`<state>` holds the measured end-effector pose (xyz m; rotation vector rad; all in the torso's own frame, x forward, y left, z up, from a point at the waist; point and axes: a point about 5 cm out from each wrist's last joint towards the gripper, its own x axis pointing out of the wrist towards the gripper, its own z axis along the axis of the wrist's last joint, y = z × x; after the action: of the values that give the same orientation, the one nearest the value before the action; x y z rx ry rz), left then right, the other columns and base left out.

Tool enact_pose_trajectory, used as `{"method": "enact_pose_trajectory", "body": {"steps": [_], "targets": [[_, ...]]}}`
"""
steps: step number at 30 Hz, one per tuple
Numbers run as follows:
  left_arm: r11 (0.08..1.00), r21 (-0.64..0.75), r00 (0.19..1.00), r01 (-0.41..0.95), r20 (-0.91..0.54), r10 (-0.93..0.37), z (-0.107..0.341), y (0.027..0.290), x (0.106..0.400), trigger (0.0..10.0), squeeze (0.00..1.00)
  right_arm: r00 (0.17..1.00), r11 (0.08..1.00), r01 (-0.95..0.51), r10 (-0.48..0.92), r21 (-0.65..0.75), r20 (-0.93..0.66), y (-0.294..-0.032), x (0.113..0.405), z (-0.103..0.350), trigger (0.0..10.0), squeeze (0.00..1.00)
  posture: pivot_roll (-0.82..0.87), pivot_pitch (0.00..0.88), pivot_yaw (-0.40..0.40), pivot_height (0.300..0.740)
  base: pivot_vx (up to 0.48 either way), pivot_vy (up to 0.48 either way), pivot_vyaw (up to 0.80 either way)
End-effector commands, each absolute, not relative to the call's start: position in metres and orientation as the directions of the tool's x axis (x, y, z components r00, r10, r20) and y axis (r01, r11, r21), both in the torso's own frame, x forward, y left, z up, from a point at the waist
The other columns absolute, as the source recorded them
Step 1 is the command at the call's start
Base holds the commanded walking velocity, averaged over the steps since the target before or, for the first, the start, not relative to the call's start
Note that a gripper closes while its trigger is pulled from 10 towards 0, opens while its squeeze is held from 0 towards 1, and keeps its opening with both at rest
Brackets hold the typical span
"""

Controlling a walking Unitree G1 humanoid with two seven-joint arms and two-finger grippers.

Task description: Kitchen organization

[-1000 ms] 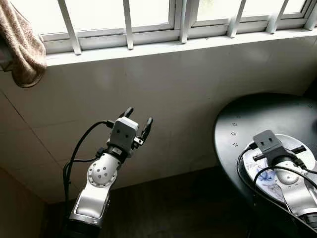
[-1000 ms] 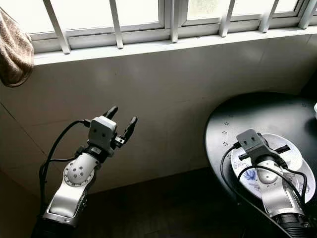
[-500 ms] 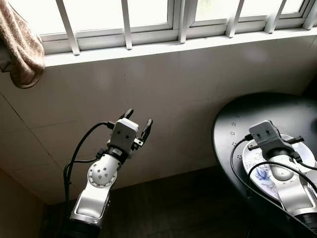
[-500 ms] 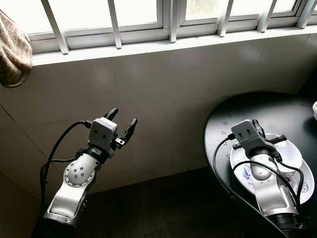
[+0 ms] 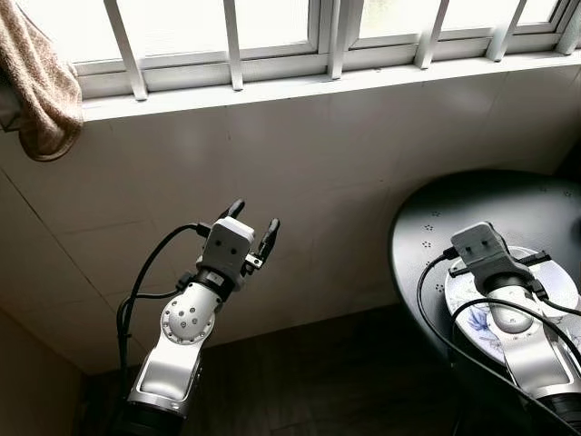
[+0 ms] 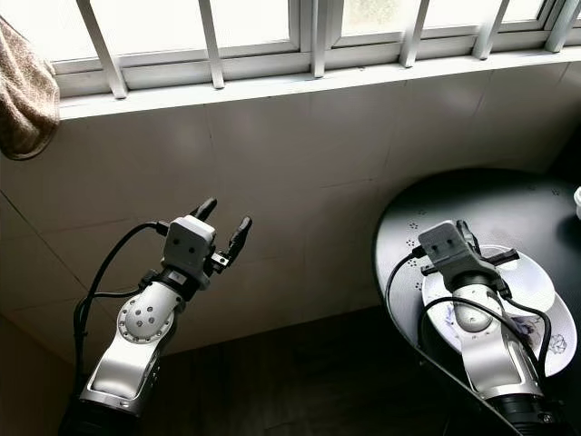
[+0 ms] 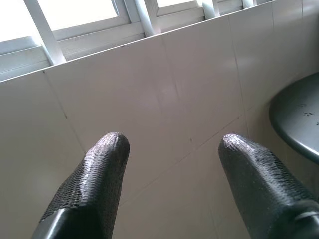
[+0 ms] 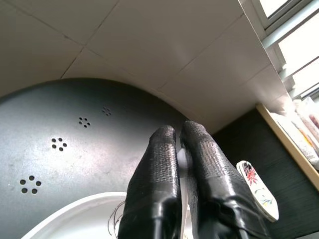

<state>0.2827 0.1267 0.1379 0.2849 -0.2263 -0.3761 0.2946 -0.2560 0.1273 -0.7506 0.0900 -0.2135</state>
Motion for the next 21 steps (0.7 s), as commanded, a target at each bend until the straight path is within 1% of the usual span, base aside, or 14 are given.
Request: {"method": "enact_pose_trajectory", "body": {"steps": [1,11,14,17,18,19,21], "targets": [[0.881,0.333,0.899,0.336,0.165,-0.406,0.138,0.124,0.284,10.0,0.00,0.973,0.749,0.194,-0.228,-0.634,0.028,-0.253,0.297,0.136,0.0,0.00,-0.05,0.000,-0.018,0.740,0.000,0.000,0.00],[0.880,0.333,0.899,0.338,0.164,-0.407,0.138,0.124,0.285,10.0,0.00,0.974,0.750,0.214,-0.214,-0.626,0.076,-0.249,0.299,0.148,0.0,0.00,-0.05,0.000,-0.016,0.740,0.000,0.000,0.00],[0.881,0.324,0.895,0.346,0.167,-0.413,0.139,0.123,0.285,10.0,0.00,0.974,0.731,0.223,-0.199,-0.644,0.111,-0.247,0.300,0.157,0.0,0.00,-0.05,0.000,-0.016,0.740,0.000,0.000,0.00],[0.877,0.313,0.887,0.366,0.169,-0.430,0.140,0.122,0.285,10.0,0.00,0.972,0.767,0.234,-0.204,-0.597,0.119,-0.244,0.302,0.165,0.0,0.00,-0.05,0.000,-0.016,0.740,0.000,0.000,0.00],[0.871,0.308,0.880,0.382,0.169,-0.445,0.140,0.120,0.284,10.0,0.00,0.970,0.793,0.241,-0.203,-0.559,0.131,-0.242,0.303,0.171,0.0,0.00,-0.05,0.000,-0.016,0.740,0.000,0.000,0.00],[0.861,0.289,0.863,0.418,0.168,-0.476,0.140,0.117,0.283,10.0,0.00,0.966,0.833,0.251,-0.185,-0.493,0.180,-0.237,0.306,0.187,0.0,0.00,-0.04,0.000,-0.015,0.740,0.000,0.000,0.00],[0.855,0.274,0.854,0.440,0.167,-0.492,0.141,0.116,0.282,10.0,0.00,0.961,0.845,0.254,-0.164,-0.471,0.224,-0.233,0.308,0.199,0.0,0.00,-0.05,0.000,-0.011,0.740,0.000,0.000,0.00]]}}
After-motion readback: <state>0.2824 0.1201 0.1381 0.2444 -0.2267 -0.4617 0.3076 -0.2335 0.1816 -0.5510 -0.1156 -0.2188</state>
